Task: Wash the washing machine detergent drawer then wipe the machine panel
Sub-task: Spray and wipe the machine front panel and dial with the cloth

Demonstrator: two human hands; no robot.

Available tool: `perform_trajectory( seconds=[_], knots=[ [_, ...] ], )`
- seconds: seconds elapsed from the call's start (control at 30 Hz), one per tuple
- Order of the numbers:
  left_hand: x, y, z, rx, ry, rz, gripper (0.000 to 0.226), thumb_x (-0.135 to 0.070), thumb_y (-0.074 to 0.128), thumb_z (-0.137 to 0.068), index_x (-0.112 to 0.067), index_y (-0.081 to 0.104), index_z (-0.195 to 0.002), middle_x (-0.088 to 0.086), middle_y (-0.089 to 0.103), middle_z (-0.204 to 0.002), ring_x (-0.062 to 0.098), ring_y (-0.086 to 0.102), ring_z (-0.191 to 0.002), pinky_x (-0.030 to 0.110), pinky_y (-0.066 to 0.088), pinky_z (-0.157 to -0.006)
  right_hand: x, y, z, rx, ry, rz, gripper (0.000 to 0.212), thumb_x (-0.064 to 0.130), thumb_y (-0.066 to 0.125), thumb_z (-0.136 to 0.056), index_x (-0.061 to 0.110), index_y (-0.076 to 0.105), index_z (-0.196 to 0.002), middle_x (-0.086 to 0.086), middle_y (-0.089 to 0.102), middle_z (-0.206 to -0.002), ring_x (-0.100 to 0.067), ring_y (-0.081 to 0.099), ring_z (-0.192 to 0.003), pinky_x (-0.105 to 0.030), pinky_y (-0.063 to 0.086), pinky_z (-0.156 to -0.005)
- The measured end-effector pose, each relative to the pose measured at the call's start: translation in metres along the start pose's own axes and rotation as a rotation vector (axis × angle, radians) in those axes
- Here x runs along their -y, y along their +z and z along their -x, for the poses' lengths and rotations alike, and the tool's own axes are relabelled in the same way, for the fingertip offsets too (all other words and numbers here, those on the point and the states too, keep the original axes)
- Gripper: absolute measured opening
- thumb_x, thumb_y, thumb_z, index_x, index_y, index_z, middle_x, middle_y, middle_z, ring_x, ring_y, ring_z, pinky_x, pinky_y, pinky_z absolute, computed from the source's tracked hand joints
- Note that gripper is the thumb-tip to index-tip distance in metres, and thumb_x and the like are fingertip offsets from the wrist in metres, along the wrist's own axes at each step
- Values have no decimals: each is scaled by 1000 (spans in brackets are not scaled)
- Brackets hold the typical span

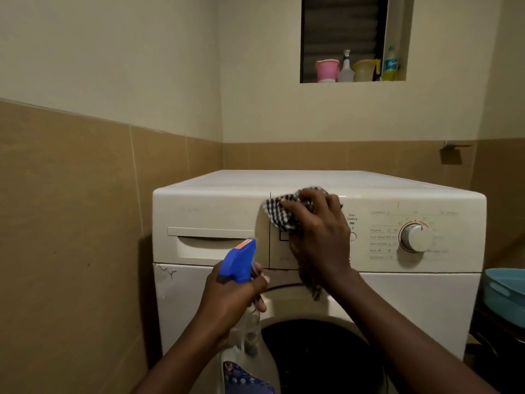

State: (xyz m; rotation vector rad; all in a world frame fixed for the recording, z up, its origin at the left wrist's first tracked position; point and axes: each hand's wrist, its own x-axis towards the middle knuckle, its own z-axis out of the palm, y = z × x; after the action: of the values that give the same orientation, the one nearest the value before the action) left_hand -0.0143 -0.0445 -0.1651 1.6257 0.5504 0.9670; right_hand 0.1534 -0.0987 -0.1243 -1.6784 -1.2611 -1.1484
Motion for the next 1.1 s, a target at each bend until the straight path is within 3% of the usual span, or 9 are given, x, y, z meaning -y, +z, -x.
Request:
perform_trajectory(
  seconds=[0.17, 0.27, 0.33, 0.47, 0.57, 0.7, 0.87, 1.0, 1.1],
  knots=[
    [-2, 3, 0, 13, 7, -1, 12, -3, 71, -84, -5, 63, -92, 7, 64, -66, 22, 62, -52, 21, 48, -49, 8, 1, -10, 9, 87, 8, 51, 15, 62, -68, 24, 64, -119, -3, 53, -130, -26, 39, -122, -39, 42, -91],
    [-2, 4, 2, 4, -4, 11, 12, -2, 71, -84, -3, 64, -93, 8, 64, -67, 23, 62, -51, 21, 48, -48, 4, 5, 18, -3, -12, 27, 50, 18, 48, -72, 25, 66, -118, -4, 54, -133, -30, 41, -125, -39, 37, -95],
    [-2, 5, 3, -6, -5, 25, 12, 1, 70, -83, -1, 63, -93, 13, 62, -70, 27, 60, -52, 20, 47, -47, -5, 8, 40, -8, -95, 46, 47, 15, 52, -72, 25, 68, -115, -4, 57, -131, -30, 44, -123, -40, 37, -96],
    [-3, 11, 4, 10, -13, 38, 18, 0, 72, -83, -6, 64, -98, 13, 64, -74, 29, 60, -53, 22, 46, -46, -12, 12, 76, 47, -174, 30, 44, 16, 59, -72, 25, 69, -113, -2, 58, -129, -29, 49, -116, -39, 46, -91],
    [-2, 19, 4, 20, -55, 51, 18, 1, 71, -83, 3, 63, -99, 15, 64, -73, 30, 60, -54, 25, 49, -50, -13, 10, 84, 94, -247, -6, 40, 13, 57, -74, 23, 70, -111, -3, 62, -122, -29, 55, -107, -37, 53, -79],
    [-4, 25, 6, 61, -73, 36, 16, -2, 71, -84, 1, 63, -97, 12, 63, -66, 25, 61, -50, 20, 46, -45, -23, -4, 91, 39, -13, -5, 46, 13, 49, -72, 20, 70, -112, 0, 53, -122, -27, 50, -107, -34, 54, -66],
    [-9, 35, 7, 94, -90, 35, 14, -1, 71, -84, -2, 64, -95, 10, 64, -66, 21, 62, -48, 25, 51, -49, -33, -12, 99, 111, -46, -53, 45, 14, 49, -74, 21, 68, -113, 0, 53, -120, -26, 50, -106, -34, 56, -63],
    [-14, 43, 2, 108, -52, -3, 14, -4, 72, -84, -2, 62, -94, 13, 62, -67, 24, 63, -51, 28, 51, -53, -51, -33, 98, 30, 161, -147, 70, 0, 54, -54, 20, 65, -120, 3, 44, -122, -22, 47, -110, -31, 50, -83],
    [-21, 54, -3, 135, -48, -6, 14, -3, 71, -84, -1, 62, -94, 12, 63, -68, 24, 63, -52, 33, 53, -58, -63, -49, 94, -61, 230, -167, 69, -1, 51, -56, 16, 65, -121, 0, 44, -122, -14, 42, -112, -28, 40, -92]
  ],
)
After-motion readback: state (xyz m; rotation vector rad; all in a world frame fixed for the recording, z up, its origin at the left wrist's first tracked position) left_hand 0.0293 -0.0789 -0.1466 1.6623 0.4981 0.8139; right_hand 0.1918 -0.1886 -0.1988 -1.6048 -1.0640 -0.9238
